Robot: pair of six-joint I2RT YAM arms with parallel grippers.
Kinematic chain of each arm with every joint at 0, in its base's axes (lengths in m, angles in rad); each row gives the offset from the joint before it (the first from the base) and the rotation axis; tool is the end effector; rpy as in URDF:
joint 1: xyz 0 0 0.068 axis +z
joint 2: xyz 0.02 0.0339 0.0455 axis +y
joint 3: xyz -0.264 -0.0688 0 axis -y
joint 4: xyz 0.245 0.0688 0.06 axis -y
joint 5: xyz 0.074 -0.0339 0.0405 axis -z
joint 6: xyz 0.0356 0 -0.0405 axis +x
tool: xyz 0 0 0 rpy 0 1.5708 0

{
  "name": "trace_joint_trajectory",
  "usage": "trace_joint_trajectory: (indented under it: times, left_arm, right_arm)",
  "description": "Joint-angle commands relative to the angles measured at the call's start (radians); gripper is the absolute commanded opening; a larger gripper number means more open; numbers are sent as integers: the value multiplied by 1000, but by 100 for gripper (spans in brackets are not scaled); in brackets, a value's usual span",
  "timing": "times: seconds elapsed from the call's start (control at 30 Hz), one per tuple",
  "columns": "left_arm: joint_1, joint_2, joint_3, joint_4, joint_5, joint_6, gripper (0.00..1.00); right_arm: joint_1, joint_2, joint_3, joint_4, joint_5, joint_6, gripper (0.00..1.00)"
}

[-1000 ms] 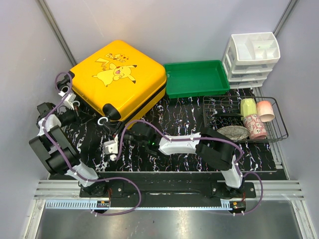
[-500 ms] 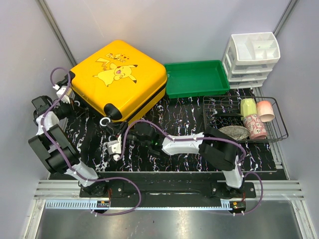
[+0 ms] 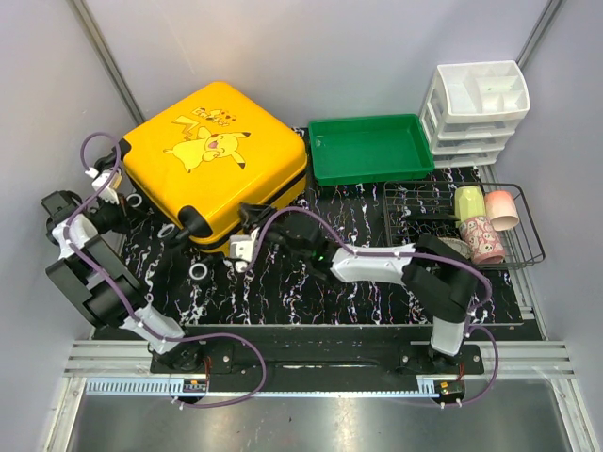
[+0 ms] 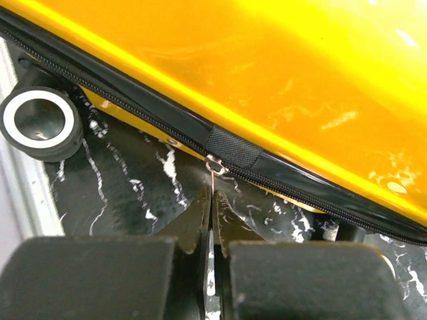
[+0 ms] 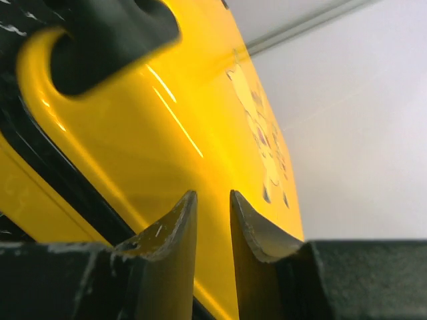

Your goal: Open, take out, and arrange the luggage

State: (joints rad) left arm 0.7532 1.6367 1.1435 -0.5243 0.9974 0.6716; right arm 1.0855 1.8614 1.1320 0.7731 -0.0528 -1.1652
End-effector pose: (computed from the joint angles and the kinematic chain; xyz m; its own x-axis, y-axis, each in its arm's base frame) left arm 0.2617 0.2043 0.2344 -0.5164 -0.0214 -0.8561 0.3478 0.9083 -0.2325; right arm 0.1979 0.3792 0.2527 0.8423 -0.3699 -0.3921 -0.3395 0.2009 -0.9189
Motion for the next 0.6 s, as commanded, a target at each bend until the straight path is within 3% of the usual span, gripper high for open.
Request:
trace_joint_trajectory:
  times: [0.0, 0.1, 0.13, 0.23, 0.27, 0.33, 0.47, 0.57]
  left_arm:
    - [84, -74, 50, -92, -118, 181, 0]
    - [98, -113, 45, -201, -117, 268, 0]
    - [106, -127, 42, -232, -118, 293, 5]
    - [109, -201, 56, -364, -135, 384, 49]
    - [110, -224, 59, -373, -147, 373, 78]
    - [109, -288, 90, -419, -160, 359, 99]
    - [87, -394, 137, -418, -210, 261, 99]
    - [69, -458, 182, -370, -181, 64, 99]
  right_arm:
    - [-2, -129, -41, -13, 96, 93, 36]
    - [-9, -197, -12, -184, 160, 226, 45]
    - [-13, -215, 0, -304, 171, 318, 47]
    - [-45, -275, 51, -554, 186, 534, 55]
    - [-55, -298, 76, -614, 183, 595, 57]
    - [-87, -320, 90, -749, 171, 766, 64]
    - [-105, -367, 83, -876, 191, 973, 70]
    - [-114, -402, 49, -888, 203, 1059, 78]
